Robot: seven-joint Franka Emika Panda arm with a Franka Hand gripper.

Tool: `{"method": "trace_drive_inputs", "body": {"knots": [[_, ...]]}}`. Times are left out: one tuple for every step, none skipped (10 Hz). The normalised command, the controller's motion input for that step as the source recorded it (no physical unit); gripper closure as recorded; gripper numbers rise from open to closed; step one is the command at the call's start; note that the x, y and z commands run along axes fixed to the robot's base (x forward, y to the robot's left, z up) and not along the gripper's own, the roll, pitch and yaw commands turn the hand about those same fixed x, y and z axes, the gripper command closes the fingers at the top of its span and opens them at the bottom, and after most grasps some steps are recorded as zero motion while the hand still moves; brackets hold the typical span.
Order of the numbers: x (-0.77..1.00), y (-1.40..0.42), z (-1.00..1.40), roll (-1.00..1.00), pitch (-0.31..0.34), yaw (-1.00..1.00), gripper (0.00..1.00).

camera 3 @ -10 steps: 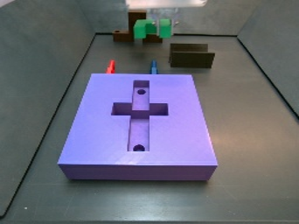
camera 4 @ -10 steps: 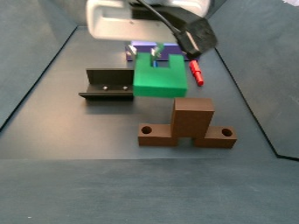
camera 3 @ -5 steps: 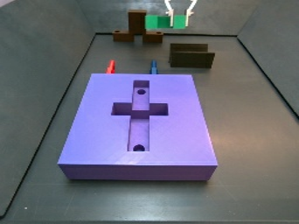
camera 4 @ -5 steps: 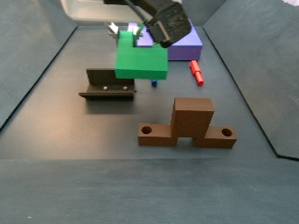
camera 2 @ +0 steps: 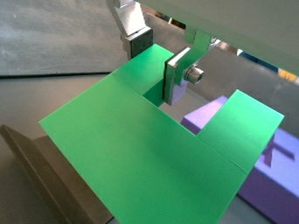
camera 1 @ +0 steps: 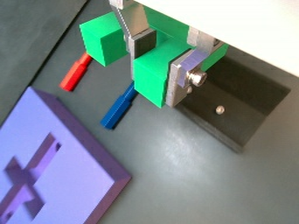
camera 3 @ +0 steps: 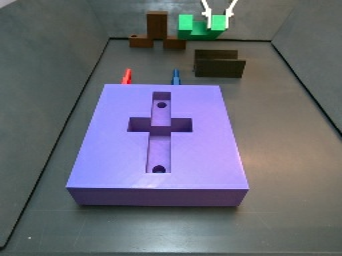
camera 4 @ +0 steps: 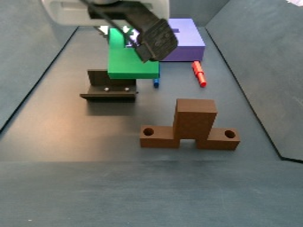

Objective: Pick up the green object. Move up. Place the green object on the fixture. Regrasp the green object. Move to above the board. Insert the green object.
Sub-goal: Place the green object on the fixture.

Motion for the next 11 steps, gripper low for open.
{"method": "trace_drive_inputs", "body": {"knots": [[0.79, -0.01, 0.00, -0.35, 0.403, 0.00, 1.00], [0.07, 0.00, -0.03, 0.00, 0.000, 0.00, 1.00], [0.60, 0.00, -0.38, 0.00, -0.074, -0.11, 1.00], [0.93, 0.00, -0.46, -0.28, -0.446, -0.09, 1.00], [1.00, 0.00, -0.45, -0.27, -0.383, -0.03, 1.00], [1.00, 0.00, -0.48, -0.24, -0.426, -0.01, 1.00], [0.95, 0.00, -0.45, -0.26, -0.477, -0.01, 1.00], [0.97, 0.00, -0.44, -0.27, -0.454, -0.02, 1.00], [0.49, 0.00, -0.32, -0.01, -0.154, -0.03, 1.00], [0.21, 0.00, -0.31, -0.02, -0.189, -0.06, 1.00], [0.00, 0.01, -0.30, -0.13, -0.294, -0.15, 1.00]]}}
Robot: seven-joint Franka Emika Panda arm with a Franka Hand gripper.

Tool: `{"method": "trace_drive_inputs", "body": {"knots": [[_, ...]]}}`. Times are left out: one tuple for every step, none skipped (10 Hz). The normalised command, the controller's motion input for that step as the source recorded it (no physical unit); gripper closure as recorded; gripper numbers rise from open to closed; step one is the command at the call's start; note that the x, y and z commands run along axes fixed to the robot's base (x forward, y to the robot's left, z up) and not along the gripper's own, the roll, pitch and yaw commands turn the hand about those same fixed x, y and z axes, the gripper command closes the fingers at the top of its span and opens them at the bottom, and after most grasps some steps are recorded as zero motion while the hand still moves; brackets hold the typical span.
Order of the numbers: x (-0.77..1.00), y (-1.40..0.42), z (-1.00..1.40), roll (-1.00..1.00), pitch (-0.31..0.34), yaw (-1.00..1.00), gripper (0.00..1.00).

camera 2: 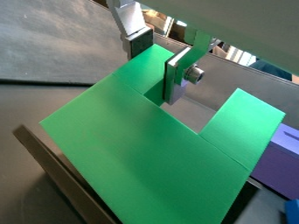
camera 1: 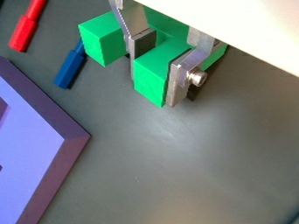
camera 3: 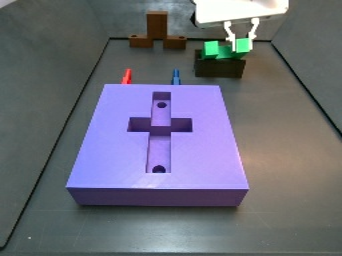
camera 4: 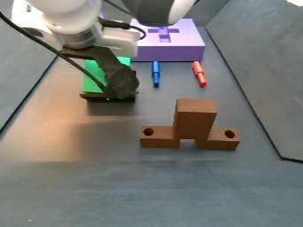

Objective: Pick up the green object. Move up. Place the green object on the fixture. Regrasp the green object. Move to above the board. Insert the green object.
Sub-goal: Place the green object on the fixture, then regrasp the green object.

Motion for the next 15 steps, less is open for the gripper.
{"method": "trace_drive_inputs", "body": {"knots": [[0.01, 0.07, -0.27, -0.10, -0.289, -0.19, 1.00], [0.00, 0.00, -0.16, 0.18, 0.000, -0.16, 1.00], [0.00, 0.00, -0.11, 0.33, 0.111, -0.01, 1.00], [-0.05, 0.00, -0.08, 0.46, 0.389, 0.00, 1.00], [-0.04, 0.00, -0.14, 0.50, 0.560, 0.00, 1.00], [0.03, 0.00, -0.25, 0.39, 0.569, 0.02, 1.00], [0.08, 0.02, -0.22, 0.24, 0.349, 0.00, 1.00], [0.00, 0.00, 0.00, 0.09, 0.094, 0.00, 1.00], [0.00, 0.00, 0.00, 0.01, 0.000, 0.00, 1.00], [0.00, 0.00, 0.00, 0.02, 0.000, 0.00, 1.00], [0.00, 0.00, 0.00, 0.00, 0.000, 0.00, 0.00], [0.03, 0.00, 0.00, 0.00, 0.000, 0.00, 0.00], [0.27, 0.00, 0.00, 0.00, 0.014, 0.00, 0.00], [0.59, 0.04, 0.05, 0.00, 0.229, 0.00, 0.00], [0.42, 0.03, 0.09, 0.06, 0.354, 0.08, 0.00]]}}
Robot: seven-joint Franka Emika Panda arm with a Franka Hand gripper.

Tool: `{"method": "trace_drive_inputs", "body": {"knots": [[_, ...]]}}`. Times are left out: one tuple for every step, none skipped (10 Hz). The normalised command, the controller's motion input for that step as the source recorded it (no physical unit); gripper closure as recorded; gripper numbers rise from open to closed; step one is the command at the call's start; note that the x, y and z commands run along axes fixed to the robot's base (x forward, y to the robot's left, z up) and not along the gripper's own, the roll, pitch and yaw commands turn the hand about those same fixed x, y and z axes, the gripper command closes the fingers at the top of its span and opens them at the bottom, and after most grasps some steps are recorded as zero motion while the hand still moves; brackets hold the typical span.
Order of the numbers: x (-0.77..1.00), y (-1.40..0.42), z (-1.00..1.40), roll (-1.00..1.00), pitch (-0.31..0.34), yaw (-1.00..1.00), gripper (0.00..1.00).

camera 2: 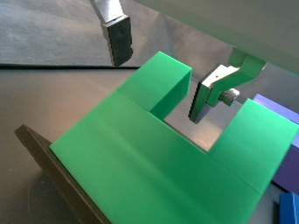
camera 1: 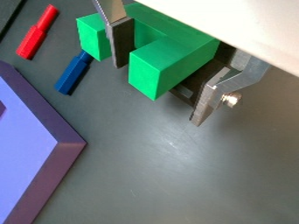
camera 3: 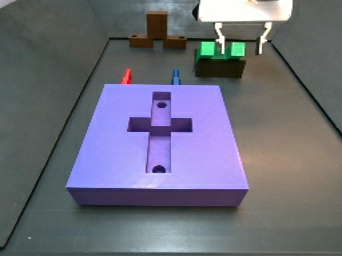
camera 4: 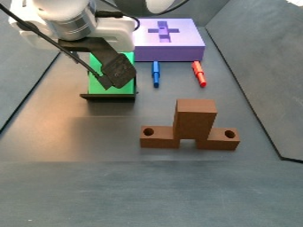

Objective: Pick up the green object. Move up. Place the green object on the fixture. Regrasp the green object. Move to above the board. Insert the green object.
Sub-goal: Regrasp the green object.

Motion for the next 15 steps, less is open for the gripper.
{"method": "trace_drive_inputs", "body": {"knots": [[0.00, 0.05, 0.23, 0.50, 0.349, 0.20, 0.00], [-0.26, 0.00, 0.21, 0.85, 0.334, 0.13, 0.00], [-0.27, 0.00, 0.24, 0.76, 0.240, 0.00, 0.00], [-0.40, -0.34, -0.15, 0.31, 0.000, -0.19, 0.00], [-0.23, -0.06, 0.00, 0.38, -0.234, -0.23, 0.00], [0.00, -0.02, 0.31, 0.33, -0.394, -0.11, 0.00], [0.14, 0.00, 0.69, 0.25, -0.671, 0.00, 0.00], [0.00, 0.00, 0.82, 0.35, -0.743, 0.00, 0.00], [-0.10, 0.00, 0.65, 0.77, -0.640, 0.00, 0.00], [-0.03, 0.00, 0.24, 1.00, -0.414, 0.04, 0.00], [-0.01, 0.00, 0.00, 1.00, -0.097, 0.10, 0.00], [-0.07, 0.00, 0.00, 1.00, 0.000, 0.07, 0.00], [0.00, 0.00, 0.00, 1.00, 0.000, 0.08, 0.00], [0.01, 0.00, 0.05, 1.00, 0.194, 0.00, 0.00], [0.02, 0.00, 0.07, 1.00, 0.269, 0.00, 0.00]]}}
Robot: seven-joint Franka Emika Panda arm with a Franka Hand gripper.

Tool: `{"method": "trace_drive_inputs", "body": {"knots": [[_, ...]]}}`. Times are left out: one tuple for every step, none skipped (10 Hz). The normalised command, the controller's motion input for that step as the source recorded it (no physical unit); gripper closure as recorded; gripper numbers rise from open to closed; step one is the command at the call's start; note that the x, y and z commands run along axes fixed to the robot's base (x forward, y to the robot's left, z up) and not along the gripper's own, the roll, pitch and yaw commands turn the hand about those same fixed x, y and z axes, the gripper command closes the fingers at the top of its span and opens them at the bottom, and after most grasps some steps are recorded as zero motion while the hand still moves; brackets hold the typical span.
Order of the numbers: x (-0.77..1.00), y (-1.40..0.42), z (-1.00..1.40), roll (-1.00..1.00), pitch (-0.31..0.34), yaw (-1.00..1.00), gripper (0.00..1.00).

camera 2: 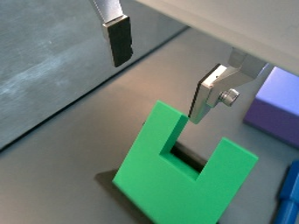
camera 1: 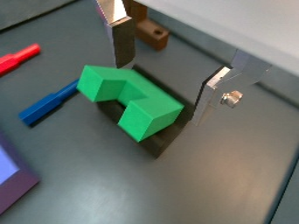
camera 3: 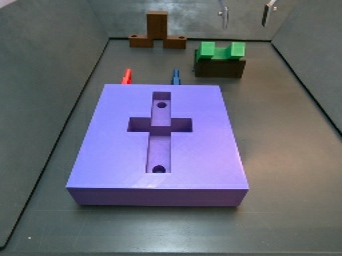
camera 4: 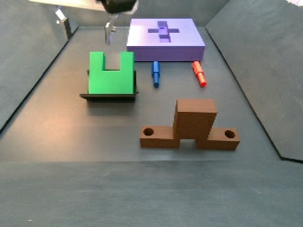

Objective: Pick up the green object. Move up. Place the green object on the fixture. Regrasp the green object. Move to above the board. Insert the green object.
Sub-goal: Regrasp the green object.

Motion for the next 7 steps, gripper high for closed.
{"method": "trace_drive_inputs", "body": {"knots": [[0.09, 0.00, 0.05, 1.00, 0.206, 0.00, 0.00], [0.20, -0.06, 0.09, 1.00, 0.291, 0.00, 0.00], [0.23, -0.14, 0.12, 1.00, 0.391, 0.01, 0.00], [0.24, -0.14, 0.12, 1.00, 0.391, 0.02, 0.00], [0.24, -0.14, 0.12, 1.00, 0.389, 0.02, 0.00], [0.26, -0.14, 0.11, 1.00, 0.366, 0.02, 0.00], [0.29, -0.19, 0.00, 1.00, 0.311, 0.08, 0.00]]}}
